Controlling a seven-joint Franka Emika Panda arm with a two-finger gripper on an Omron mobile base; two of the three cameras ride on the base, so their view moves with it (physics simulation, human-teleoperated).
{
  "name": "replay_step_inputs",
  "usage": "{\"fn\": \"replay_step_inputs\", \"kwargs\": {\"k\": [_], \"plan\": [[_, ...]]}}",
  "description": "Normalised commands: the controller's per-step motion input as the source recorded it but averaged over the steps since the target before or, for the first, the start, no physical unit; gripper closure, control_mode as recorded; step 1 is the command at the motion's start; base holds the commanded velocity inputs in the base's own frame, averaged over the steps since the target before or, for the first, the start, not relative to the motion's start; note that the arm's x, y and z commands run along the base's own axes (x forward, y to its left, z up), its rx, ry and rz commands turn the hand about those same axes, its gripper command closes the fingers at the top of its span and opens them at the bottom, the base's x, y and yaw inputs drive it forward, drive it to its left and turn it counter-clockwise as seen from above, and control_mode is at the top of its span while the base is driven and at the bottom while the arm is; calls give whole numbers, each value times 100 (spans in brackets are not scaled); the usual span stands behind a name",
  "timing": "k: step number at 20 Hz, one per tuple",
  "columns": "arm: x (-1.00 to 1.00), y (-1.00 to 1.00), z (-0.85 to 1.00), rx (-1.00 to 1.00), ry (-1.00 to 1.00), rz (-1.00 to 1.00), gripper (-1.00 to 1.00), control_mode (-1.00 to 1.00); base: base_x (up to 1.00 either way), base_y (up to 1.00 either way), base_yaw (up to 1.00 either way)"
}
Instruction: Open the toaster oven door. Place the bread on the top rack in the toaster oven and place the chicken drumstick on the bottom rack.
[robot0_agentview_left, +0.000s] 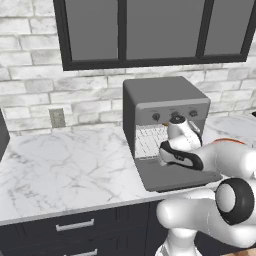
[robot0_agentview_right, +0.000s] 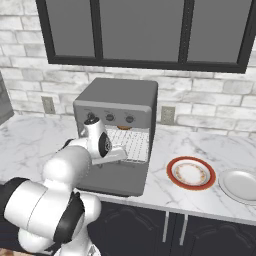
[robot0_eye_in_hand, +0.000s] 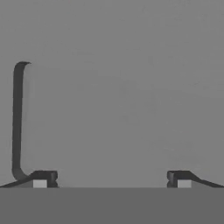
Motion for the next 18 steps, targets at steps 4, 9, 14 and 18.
{"fn": "replay_step_inputs", "kwargs": {"k": [4,9,14,18], "plan": [[73,0,-32,2,-2,-16,-100,-100,0,0,0],[76,0,12,3,-8,-17,-100,-100,0,0,0],[60,3,11,1,-10,-16,-100,-100,0,0,0],[35,0,27,1,-13,-13,-100,-100,0,0,0]]}}
